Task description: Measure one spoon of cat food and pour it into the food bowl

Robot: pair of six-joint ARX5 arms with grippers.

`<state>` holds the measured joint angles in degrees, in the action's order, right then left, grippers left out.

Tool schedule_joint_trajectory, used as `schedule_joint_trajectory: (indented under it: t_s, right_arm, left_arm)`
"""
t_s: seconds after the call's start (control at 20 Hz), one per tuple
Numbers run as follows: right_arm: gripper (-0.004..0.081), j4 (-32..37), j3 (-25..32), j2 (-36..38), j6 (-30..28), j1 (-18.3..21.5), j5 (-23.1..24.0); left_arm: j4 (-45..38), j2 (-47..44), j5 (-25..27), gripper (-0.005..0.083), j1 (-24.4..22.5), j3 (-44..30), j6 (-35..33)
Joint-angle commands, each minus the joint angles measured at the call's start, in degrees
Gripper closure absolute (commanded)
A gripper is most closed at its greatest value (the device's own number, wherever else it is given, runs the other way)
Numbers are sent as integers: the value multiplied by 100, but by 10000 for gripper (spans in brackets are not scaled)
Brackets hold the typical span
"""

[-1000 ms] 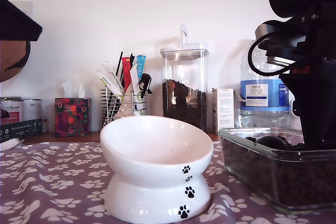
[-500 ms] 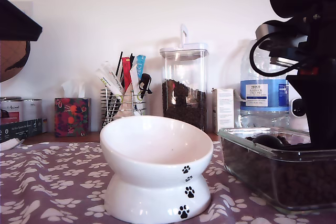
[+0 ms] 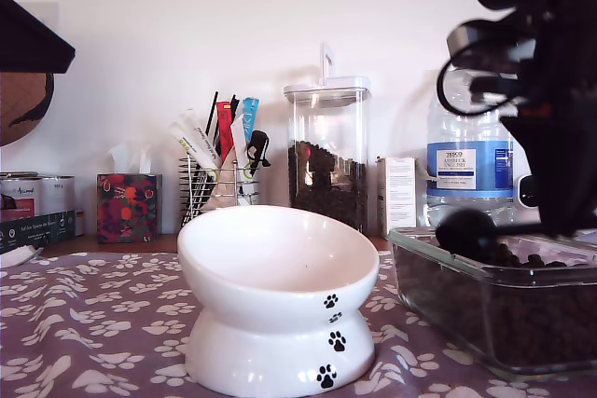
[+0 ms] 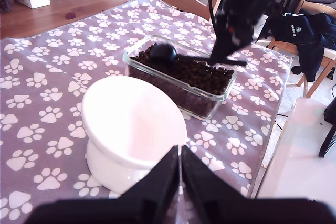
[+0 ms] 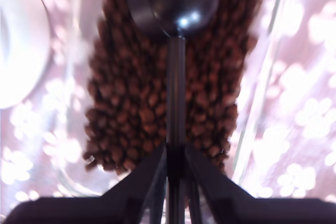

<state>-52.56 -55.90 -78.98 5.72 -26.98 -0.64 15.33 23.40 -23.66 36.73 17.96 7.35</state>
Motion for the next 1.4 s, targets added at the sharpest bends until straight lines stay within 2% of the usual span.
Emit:
schedule_joint_trajectory:
  t_s: [0.0, 0.2, 0.5, 0.65, 0.85, 1.2, 1.35]
  right_arm:
    - [783, -168, -254, -35, -20, 0, 22]
    - [783, -433, -391, -35, -74, 0, 52]
    - [783, -597, -391, -72, -170, 22, 573]
    - [783, -765, -391, -317, -170, 20, 584]
    - [783, -975, -391, -750, -170, -17, 1021]
    - [783, -1067, -400, -964, -162, -310, 992]
    - [783, -1204, -404, -964, -120, -313, 664]
  left_arm:
    - [-50, 22, 0, 793, 20, -15, 15]
    - [-50, 22, 0, 793, 20, -15, 15]
    - [-39, 22, 0, 793, 20, -15, 15]
    - [-39, 22, 0, 793, 20, -15, 15]
    - [-42, 22, 0, 793, 20, -15, 15]
    - [-44, 22, -2, 793, 20, -15, 15]
    - [-44, 22, -9, 793, 20, -15, 15]
